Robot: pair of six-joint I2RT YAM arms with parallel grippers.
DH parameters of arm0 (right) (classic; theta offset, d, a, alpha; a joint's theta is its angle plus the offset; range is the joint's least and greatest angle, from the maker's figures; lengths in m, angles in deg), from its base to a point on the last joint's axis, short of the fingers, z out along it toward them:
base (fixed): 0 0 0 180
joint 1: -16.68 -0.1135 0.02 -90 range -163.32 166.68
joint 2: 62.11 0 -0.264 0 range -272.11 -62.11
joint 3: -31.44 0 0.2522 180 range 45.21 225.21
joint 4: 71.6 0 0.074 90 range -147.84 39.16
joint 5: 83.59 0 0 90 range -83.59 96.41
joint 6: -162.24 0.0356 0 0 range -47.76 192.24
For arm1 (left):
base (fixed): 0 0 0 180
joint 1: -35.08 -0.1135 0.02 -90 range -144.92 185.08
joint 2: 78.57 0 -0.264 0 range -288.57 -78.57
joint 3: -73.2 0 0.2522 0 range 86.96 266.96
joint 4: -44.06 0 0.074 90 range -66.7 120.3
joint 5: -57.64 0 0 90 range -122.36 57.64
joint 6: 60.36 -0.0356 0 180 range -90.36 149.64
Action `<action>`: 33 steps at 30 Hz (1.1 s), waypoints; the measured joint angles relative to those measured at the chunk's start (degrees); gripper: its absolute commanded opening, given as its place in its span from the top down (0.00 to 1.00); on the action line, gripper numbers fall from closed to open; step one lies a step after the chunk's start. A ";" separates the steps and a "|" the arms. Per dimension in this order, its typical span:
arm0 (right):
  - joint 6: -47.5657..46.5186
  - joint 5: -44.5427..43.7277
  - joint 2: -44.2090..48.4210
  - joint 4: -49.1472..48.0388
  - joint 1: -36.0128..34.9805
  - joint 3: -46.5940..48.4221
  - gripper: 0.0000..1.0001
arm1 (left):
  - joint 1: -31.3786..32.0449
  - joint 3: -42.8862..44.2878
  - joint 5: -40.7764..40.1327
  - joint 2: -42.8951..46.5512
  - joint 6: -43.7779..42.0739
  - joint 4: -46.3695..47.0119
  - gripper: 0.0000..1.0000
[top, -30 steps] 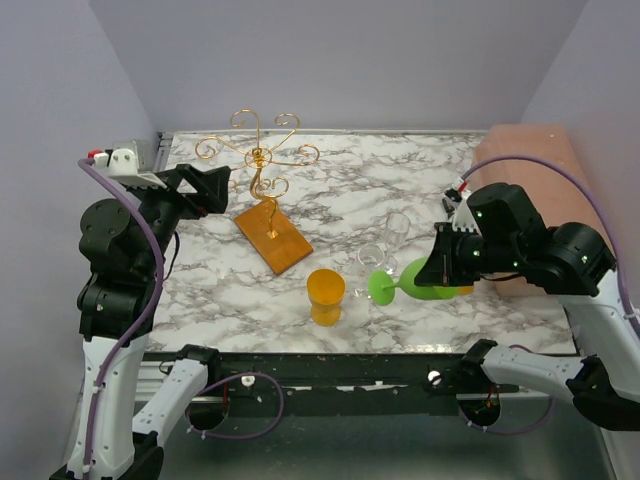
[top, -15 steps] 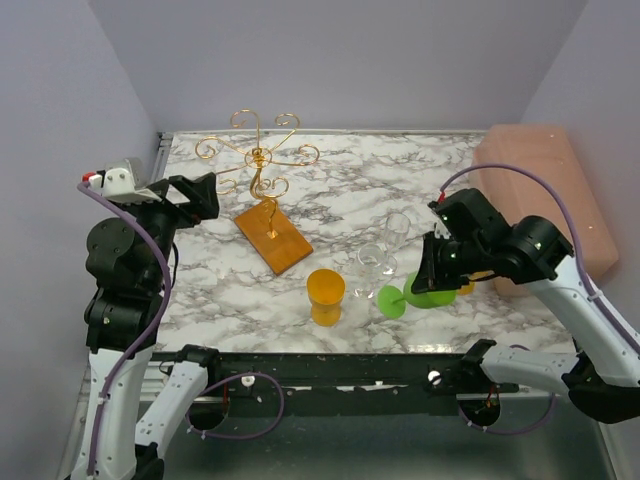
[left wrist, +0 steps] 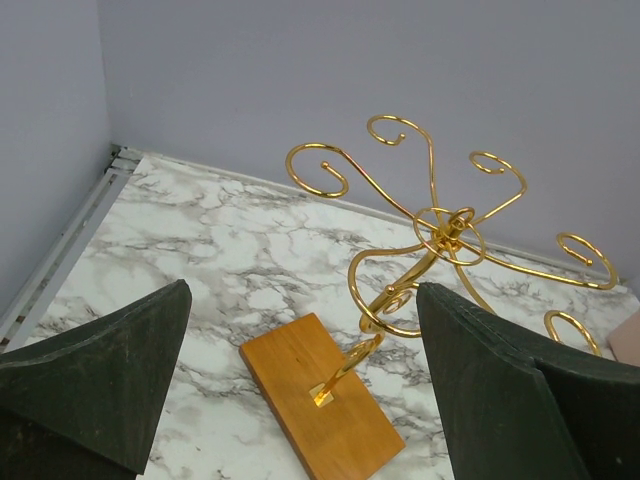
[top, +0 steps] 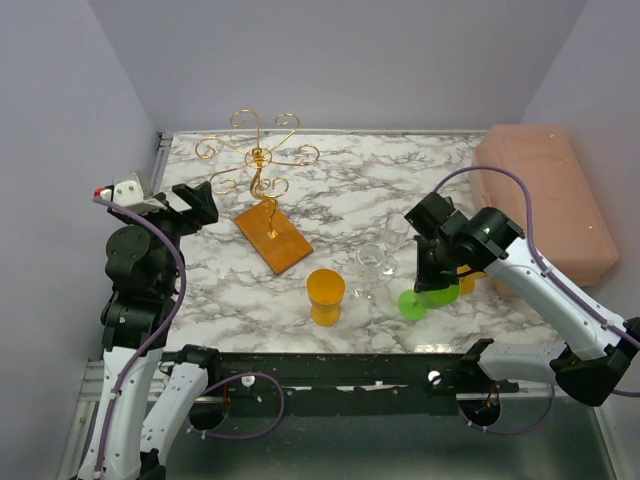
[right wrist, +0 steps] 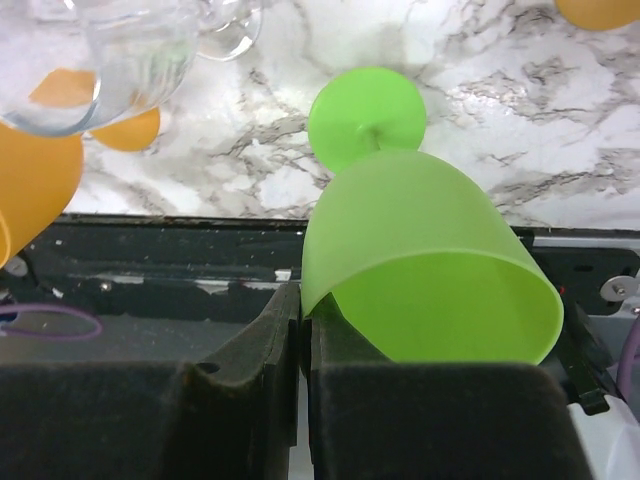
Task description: Take the wine glass off the wine glass rack
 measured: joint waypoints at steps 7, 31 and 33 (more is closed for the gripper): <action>1.05 -3.02 -0.74 -1.49 0.00 -2.01 0.99 | 0.00 -1.20 -1.73 1.38 -0.66 1.77 0.02; 0.63 -3.21 -2.16 -8.22 0.00 -7.76 0.60 | 0.83 -2.47 -2.36 2.19 -1.66 2.01 0.02; 0.52 -3.21 -2.16 -8.22 0.00 -7.74 0.56 | 0.92 -2.47 -2.36 2.25 -1.77 2.01 0.01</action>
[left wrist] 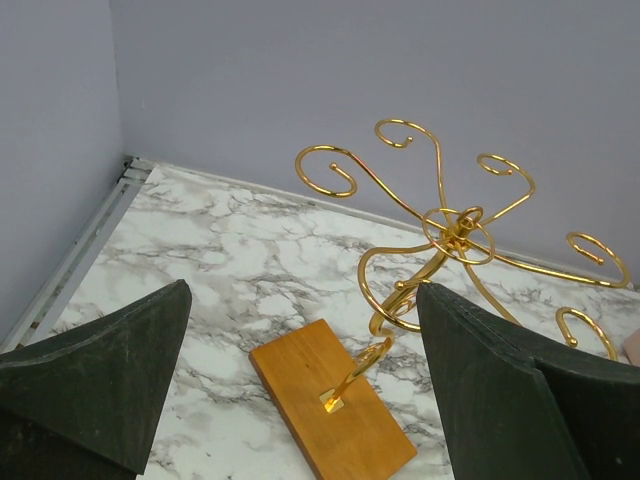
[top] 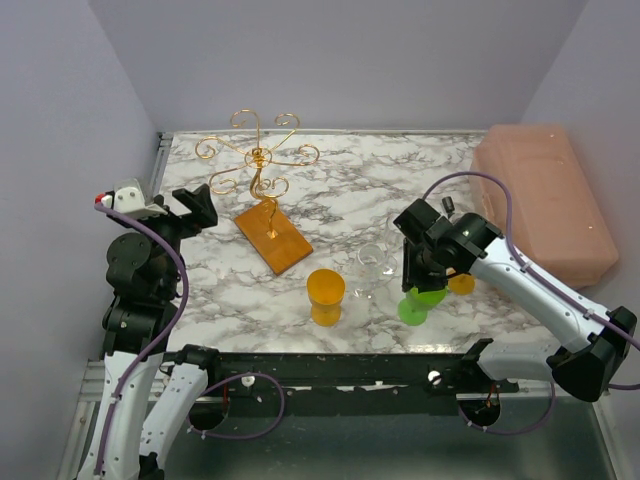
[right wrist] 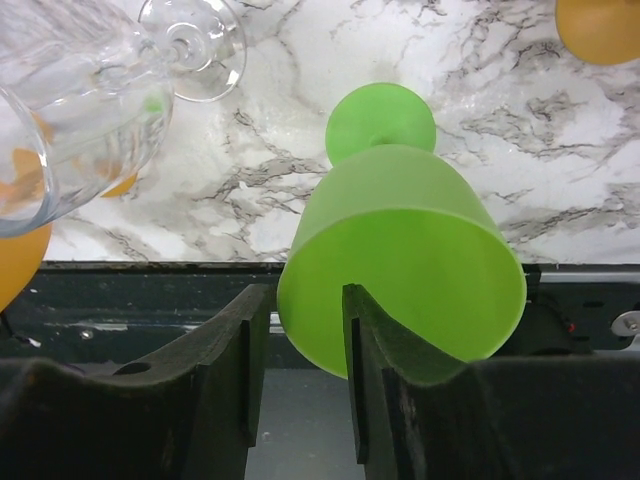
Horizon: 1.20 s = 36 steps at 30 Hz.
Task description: Take the wine glass off the wine glass rack
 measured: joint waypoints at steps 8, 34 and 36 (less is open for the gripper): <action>-0.59 -0.02 0.00 0.92 0.00 4.26 0.44 | 0.37 0.00 -0.09 0.46 -0.13 -0.04 0.02; -8.44 0.04 4.76 -16.94 0.00 24.59 0.00 | 0.76 13.31 0.94 3.04 2.29 -9.86 0.01; -9.44 0.00 6.29 -21.57 0.00 22.93 0.00 | 0.76 14.08 1.57 3.23 2.58 -10.80 0.02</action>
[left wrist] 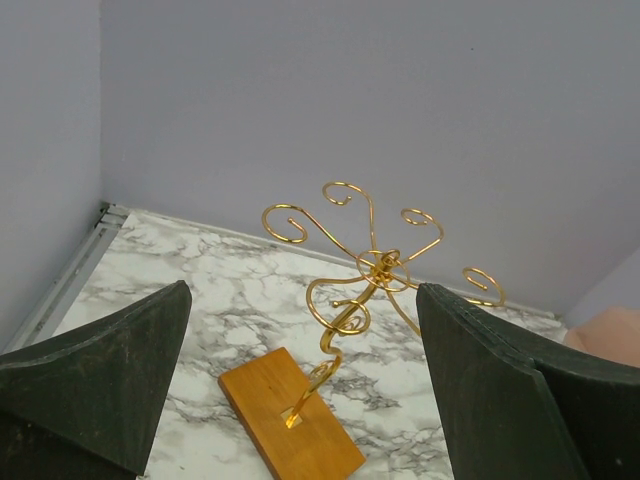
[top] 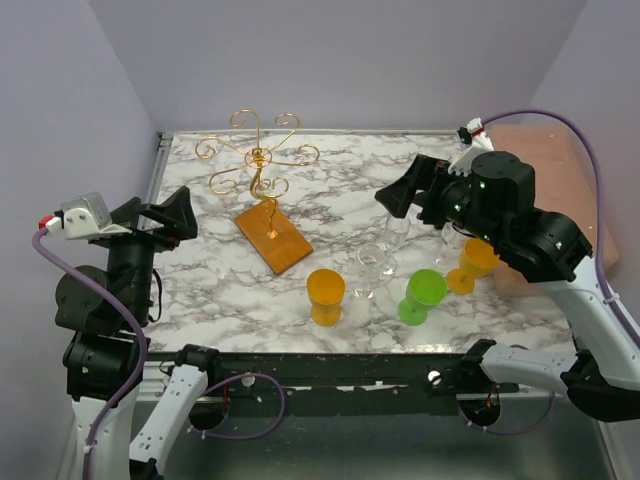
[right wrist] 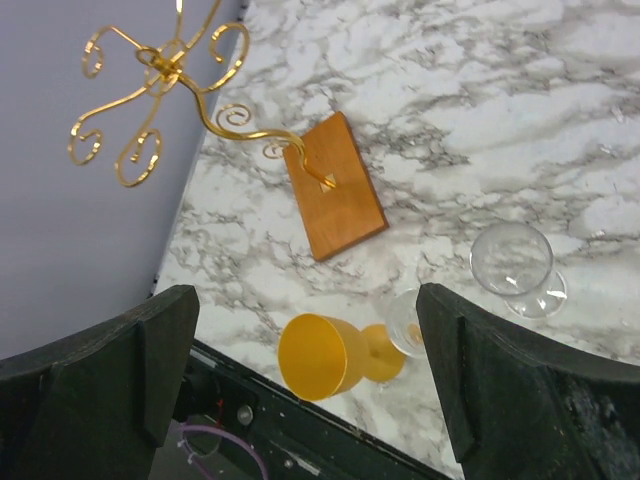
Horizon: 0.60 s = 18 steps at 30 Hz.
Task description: Take the wine glass off the wine glass rack
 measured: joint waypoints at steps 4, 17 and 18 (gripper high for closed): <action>-0.74 -1.20 4.17 -9.40 0.00 -5.40 0.00 | 0.00 1.33 1.27 0.33 0.90 -2.16 0.02; -6.62 -9.68 10.10 -30.73 0.00 -9.99 0.00 | 0.00 12.15 5.35 -1.31 2.51 -12.90 0.01; -7.32 -9.88 10.08 -31.12 0.00 -9.99 0.00 | 0.00 13.90 5.44 -1.99 2.34 -13.88 0.02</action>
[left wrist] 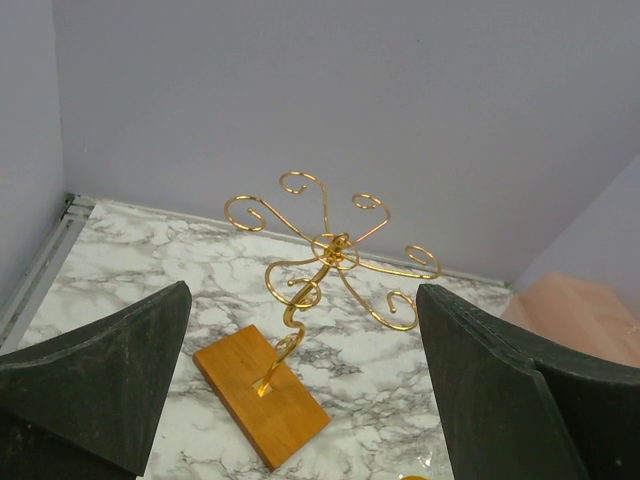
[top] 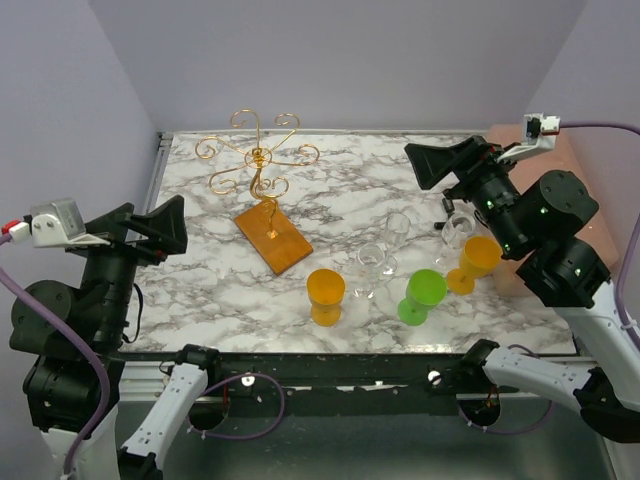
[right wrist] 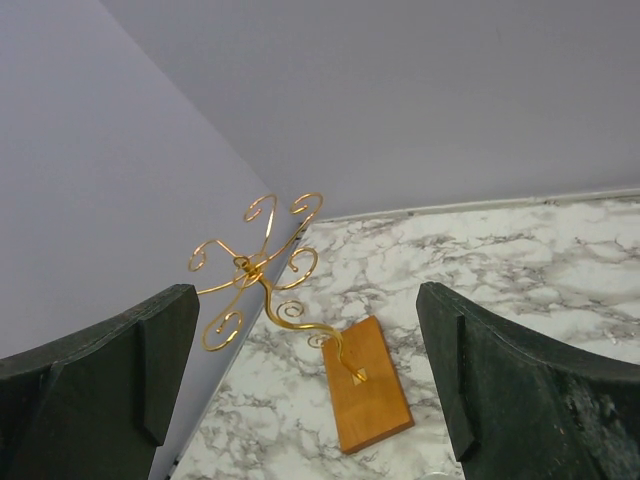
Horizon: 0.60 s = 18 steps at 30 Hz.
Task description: Take the wine glass off the wine glass rack
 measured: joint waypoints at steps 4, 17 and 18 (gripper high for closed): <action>-3.21 -0.94 0.74 -1.27 0.00 0.02 0.00 | 0.00 6.71 0.79 -3.19 -0.52 -2.62 0.01; -10.38 -4.35 6.62 -1.14 0.00 4.52 0.00 | 0.00 16.17 0.85 -7.23 -4.07 -5.40 0.02; -10.67 -4.55 6.88 -1.20 0.00 4.96 0.00 | 0.00 15.96 0.83 -7.23 -4.09 -5.31 0.02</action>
